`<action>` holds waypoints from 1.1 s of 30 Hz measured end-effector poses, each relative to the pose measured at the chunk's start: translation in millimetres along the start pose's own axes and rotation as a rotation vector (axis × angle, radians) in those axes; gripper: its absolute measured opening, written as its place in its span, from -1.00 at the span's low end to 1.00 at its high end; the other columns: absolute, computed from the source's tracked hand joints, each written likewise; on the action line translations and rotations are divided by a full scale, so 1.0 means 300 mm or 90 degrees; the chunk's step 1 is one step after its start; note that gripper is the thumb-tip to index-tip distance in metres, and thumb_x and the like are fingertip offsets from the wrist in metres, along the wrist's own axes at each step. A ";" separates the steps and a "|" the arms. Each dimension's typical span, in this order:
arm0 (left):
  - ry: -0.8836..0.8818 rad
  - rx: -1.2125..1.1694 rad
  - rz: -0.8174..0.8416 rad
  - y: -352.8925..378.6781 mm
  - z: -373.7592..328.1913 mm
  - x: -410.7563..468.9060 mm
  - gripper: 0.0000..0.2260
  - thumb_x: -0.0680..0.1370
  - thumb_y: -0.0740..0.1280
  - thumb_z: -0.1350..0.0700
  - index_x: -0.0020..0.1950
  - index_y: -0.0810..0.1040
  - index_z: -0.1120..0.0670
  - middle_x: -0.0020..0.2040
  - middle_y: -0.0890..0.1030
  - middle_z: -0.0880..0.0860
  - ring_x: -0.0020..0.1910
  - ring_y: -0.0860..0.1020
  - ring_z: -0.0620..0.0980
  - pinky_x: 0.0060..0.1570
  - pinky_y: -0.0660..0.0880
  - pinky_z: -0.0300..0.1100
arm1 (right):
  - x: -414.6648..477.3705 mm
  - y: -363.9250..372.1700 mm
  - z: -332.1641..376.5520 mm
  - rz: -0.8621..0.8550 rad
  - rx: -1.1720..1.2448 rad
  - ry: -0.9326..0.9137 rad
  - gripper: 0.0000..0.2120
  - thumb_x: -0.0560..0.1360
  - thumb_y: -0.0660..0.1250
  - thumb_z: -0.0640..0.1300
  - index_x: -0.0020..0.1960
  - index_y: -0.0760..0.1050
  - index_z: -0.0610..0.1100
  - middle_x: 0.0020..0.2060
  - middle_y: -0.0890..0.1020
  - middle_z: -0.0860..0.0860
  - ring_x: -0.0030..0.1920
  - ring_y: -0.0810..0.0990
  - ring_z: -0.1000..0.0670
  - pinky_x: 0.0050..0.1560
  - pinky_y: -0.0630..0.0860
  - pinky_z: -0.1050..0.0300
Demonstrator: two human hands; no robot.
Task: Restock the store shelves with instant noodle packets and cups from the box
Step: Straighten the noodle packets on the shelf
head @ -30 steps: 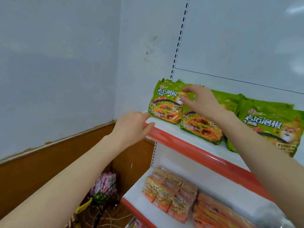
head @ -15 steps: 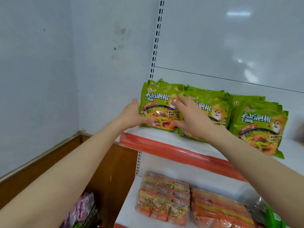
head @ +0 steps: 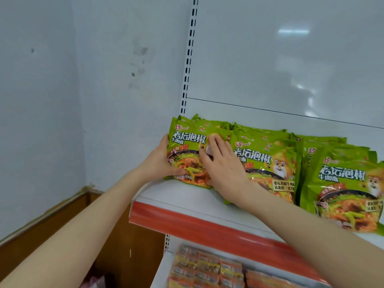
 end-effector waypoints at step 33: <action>0.100 0.536 0.022 0.248 -0.240 -0.053 -0.02 0.29 0.24 -0.45 0.51 -0.18 -0.10 0.52 -0.27 0.15 0.49 -0.28 0.14 0.42 -0.10 0.21 | -0.254 0.039 -0.284 0.099 0.034 0.031 -0.14 0.21 0.51 0.12 0.42 0.28 -0.06 0.46 0.14 -0.27 0.47 0.08 -0.31 0.40 0.13 -0.27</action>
Point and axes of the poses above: each hand's wrist, its own x-axis towards the middle knuckle, its own y-axis out of the palm, z = x × y, the point moved 2 cm from there along x, towards the middle knuckle
